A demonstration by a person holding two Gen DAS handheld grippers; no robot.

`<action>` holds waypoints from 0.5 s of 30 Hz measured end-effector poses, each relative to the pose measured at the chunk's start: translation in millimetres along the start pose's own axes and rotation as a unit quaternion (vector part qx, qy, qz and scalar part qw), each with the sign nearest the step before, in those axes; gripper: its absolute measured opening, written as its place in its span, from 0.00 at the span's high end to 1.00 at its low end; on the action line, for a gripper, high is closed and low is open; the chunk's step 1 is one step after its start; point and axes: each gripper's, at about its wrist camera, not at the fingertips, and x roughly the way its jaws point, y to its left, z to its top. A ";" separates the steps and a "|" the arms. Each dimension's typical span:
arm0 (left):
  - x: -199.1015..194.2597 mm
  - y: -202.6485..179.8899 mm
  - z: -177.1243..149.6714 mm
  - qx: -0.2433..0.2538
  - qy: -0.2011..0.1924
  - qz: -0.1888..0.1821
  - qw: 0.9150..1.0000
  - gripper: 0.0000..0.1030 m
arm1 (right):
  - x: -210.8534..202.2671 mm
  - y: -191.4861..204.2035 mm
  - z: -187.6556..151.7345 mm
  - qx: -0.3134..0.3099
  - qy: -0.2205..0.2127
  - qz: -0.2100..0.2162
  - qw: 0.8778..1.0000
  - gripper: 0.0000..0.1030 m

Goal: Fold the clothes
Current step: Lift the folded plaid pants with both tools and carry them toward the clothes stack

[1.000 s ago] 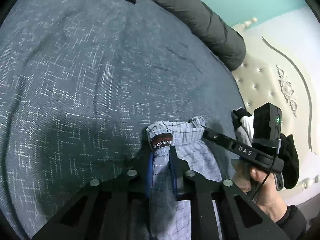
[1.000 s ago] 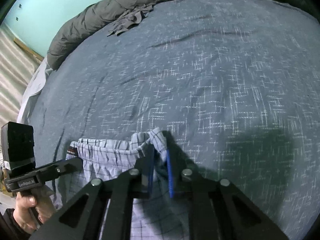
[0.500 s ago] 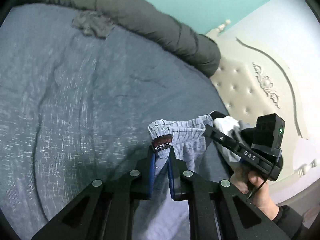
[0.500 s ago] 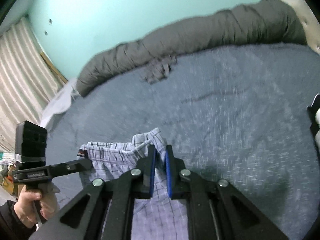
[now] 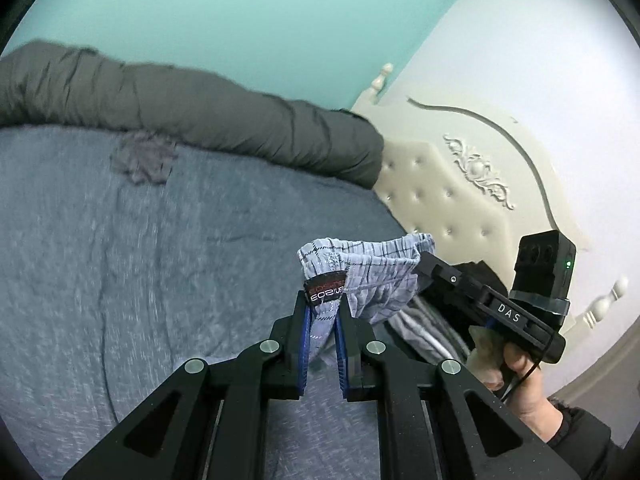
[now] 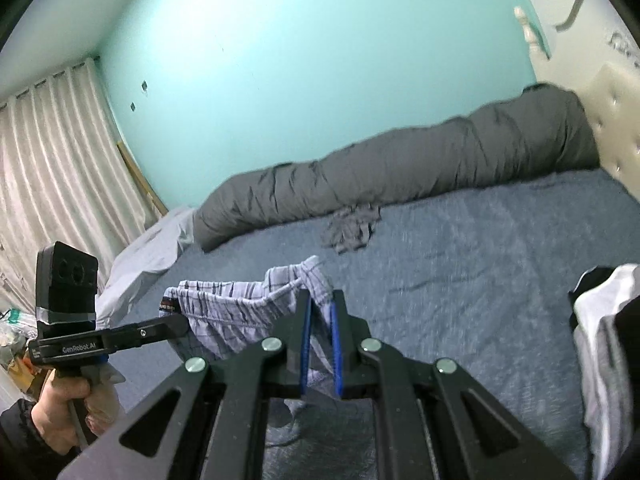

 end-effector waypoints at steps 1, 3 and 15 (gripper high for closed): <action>-4.0 -6.3 2.8 0.004 -0.002 -0.001 1.000 0.89 | -9.0 2.0 4.5 -0.001 -0.006 0.000 1.000 0.92; -12.5 -22.0 8.0 0.014 -0.007 -0.004 1.000 0.89 | -24.9 5.4 11.7 -0.004 -0.015 -0.001 1.000 0.92; -30.2 -126.9 13.3 0.065 -0.007 -0.042 0.997 0.89 | -134.1 -1.0 32.5 -0.018 -0.062 -0.029 0.997 0.92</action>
